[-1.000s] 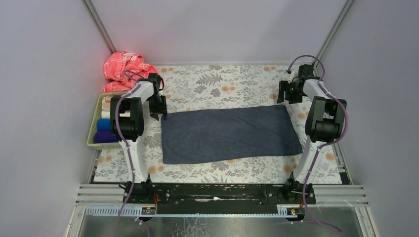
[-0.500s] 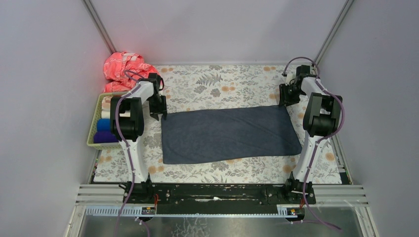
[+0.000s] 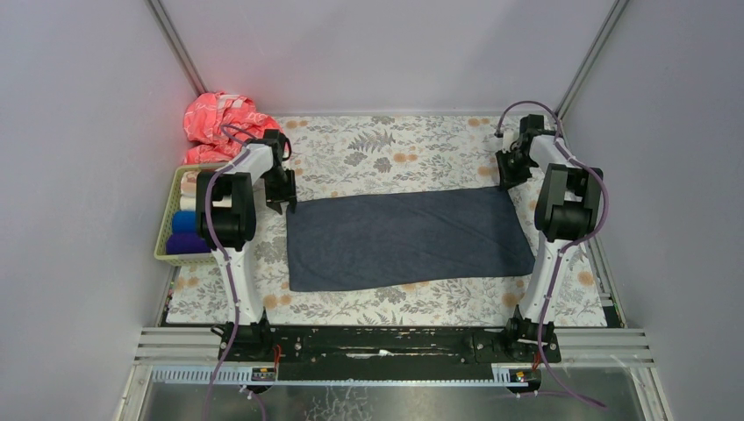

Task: Roll the towels
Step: Fold the towel at the center of the board.

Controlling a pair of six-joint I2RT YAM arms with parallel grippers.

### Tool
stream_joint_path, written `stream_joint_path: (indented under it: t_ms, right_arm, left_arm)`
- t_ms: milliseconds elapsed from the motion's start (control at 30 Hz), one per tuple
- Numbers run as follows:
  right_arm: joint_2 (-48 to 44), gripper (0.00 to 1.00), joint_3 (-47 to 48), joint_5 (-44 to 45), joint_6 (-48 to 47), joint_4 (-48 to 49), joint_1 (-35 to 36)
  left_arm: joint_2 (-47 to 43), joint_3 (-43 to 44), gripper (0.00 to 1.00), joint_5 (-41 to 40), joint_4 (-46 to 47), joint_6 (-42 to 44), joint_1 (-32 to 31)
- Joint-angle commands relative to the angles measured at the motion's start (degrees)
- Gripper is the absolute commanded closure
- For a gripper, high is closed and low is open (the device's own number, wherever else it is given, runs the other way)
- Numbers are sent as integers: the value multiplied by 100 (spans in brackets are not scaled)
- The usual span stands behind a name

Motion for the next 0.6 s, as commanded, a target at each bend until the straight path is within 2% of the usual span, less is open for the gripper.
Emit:
stream_joint_path:
  t_ms: [0,100,133,333,567]
  right_arm:
    - [329,81,28,648,-11,-222,78]
    - [268,99,55,1166,140,106,78]
    - [249,100,71,1352,162,212,78]
    - [214,100,235,1692,191,446,79]
    - [127,100,-3,1637,111,623,78]
  left_arm:
    - [382,-28,60,128,469,52,-11]
    - [356,17,58,376,469,52,45]
    - [340,38,57,468,483,52,70]
    - [128,123,56,979,617,32,195]
    - [-168,1,56,1555,1011,-121,322]
